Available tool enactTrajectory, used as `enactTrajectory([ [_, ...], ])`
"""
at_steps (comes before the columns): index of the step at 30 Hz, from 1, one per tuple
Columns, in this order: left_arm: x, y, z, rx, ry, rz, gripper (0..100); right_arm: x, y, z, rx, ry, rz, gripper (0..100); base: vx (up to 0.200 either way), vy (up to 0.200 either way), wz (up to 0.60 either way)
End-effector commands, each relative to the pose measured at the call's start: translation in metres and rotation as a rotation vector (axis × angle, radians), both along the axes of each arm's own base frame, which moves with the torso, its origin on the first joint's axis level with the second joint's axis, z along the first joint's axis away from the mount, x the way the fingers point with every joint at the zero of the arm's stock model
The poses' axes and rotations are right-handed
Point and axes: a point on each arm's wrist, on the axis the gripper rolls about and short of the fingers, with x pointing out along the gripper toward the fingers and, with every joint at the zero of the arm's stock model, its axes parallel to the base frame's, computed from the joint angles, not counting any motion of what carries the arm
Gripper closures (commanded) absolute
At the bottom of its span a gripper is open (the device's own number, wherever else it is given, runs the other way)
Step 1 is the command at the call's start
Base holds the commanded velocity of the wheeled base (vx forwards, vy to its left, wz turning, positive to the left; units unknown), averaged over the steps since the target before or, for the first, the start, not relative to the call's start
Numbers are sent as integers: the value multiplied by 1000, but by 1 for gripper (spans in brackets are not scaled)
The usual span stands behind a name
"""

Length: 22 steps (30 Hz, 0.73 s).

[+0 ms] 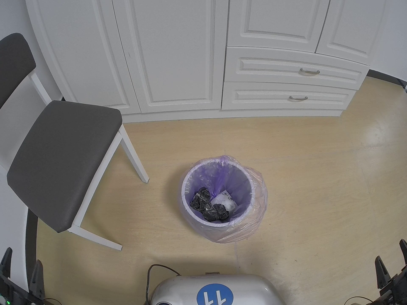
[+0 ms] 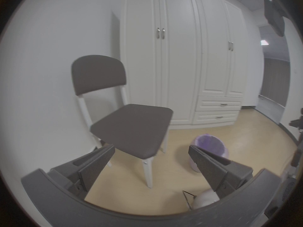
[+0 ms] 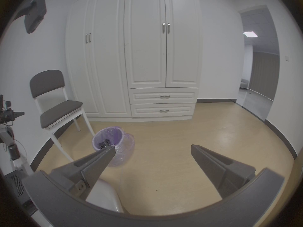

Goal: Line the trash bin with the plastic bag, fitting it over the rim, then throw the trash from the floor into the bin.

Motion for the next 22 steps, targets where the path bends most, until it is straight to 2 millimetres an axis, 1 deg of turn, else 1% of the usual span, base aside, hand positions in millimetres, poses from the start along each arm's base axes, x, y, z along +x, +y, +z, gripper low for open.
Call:
enactTrajectory([
  [1,2,-2,-8,1,57,-89,0,0,0,-6,-5,28,8,0,0,0,0],
  [5,4,-2,-9,16,82,-93,0,0,0,-6,2,29,5,0,0,0,0],
  [11,1,-2,-9,-4,35,-73,0,0,0,-6,24,19,2,0,0,0,0],
  [22,1,-1,-9,-18,30,-51,0,1,0,-6,32,13,2,0,0,0,0],
])
